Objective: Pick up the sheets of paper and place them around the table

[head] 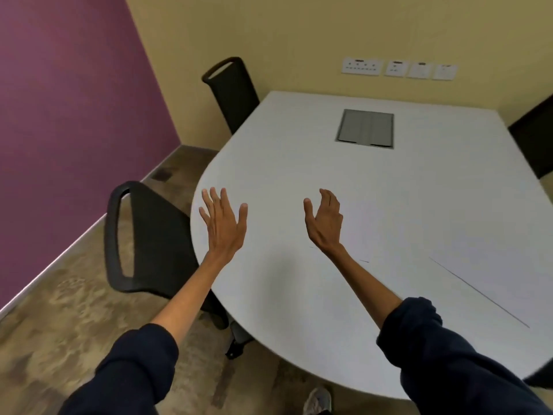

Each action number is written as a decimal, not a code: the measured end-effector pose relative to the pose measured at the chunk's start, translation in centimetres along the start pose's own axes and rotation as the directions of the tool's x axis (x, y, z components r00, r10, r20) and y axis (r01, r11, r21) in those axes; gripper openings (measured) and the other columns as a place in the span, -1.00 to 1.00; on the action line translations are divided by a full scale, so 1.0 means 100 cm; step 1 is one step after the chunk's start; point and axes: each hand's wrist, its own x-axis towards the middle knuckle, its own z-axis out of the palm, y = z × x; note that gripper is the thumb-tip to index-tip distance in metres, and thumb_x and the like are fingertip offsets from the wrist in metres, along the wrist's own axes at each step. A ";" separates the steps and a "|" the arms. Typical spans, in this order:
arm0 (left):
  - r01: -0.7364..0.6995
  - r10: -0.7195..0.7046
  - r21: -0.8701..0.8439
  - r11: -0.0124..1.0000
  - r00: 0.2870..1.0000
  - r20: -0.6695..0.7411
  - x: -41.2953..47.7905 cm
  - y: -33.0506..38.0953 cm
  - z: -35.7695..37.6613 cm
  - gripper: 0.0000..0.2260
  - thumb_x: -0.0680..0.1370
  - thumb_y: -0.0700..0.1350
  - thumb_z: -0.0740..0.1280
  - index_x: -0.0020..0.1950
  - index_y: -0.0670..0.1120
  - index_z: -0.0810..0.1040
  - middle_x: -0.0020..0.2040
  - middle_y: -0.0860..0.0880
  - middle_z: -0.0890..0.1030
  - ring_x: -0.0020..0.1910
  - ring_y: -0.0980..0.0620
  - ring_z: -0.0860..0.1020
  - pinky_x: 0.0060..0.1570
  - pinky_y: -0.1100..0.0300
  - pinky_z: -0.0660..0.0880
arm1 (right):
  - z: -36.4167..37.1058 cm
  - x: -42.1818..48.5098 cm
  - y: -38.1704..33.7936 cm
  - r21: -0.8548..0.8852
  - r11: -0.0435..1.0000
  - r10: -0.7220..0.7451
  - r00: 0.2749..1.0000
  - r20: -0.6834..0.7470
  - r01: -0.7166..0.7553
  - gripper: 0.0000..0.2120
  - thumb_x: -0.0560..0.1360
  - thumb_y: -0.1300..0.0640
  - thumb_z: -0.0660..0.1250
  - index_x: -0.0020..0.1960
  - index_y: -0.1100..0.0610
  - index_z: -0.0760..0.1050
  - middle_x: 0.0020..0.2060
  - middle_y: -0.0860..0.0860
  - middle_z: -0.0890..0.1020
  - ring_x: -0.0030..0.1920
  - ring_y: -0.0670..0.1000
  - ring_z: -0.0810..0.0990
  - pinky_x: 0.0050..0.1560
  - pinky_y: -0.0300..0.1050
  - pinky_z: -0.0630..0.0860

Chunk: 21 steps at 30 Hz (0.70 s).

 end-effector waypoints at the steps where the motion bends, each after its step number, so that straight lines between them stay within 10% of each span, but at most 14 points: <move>1: 0.007 -0.006 -0.037 0.999 0.999 0.035 0.007 0.007 0.011 -0.37 0.66 0.16 0.02 0.60 -0.18 -0.02 0.62 -0.18 -0.08 0.60 -0.12 -0.23 0.54 -0.19 -0.20 | -0.005 0.007 0.010 -0.009 1.000 0.029 0.999 -0.019 -0.029 -0.45 0.62 -0.16 0.09 0.50 0.12 0.23 0.47 0.05 0.31 0.48 0.05 0.25 0.40 0.12 0.24; 9: -0.053 0.046 0.027 0.998 0.973 0.226 0.062 0.055 0.097 -0.63 0.65 0.02 0.15 0.37 -0.14 0.44 0.28 -0.13 0.58 0.50 -0.06 0.28 0.45 -0.23 0.03 | -0.032 0.069 0.082 -0.044 0.970 0.233 0.969 -0.081 -0.237 -0.46 0.64 -0.10 0.08 0.53 0.14 0.16 0.47 0.08 0.32 0.48 0.11 0.25 0.39 0.16 0.23; 21: -0.047 0.083 -0.097 0.994 0.909 0.409 0.104 0.110 0.199 -0.69 0.58 -0.15 0.25 0.31 -0.16 0.40 0.00 -0.17 0.67 0.06 -0.19 0.62 0.21 -0.03 0.42 | -0.045 0.110 0.166 -0.091 0.901 0.424 0.905 -0.027 -0.424 -0.54 0.61 0.04 0.18 0.47 0.15 0.27 0.26 0.12 0.57 0.27 0.16 0.52 0.29 0.08 0.42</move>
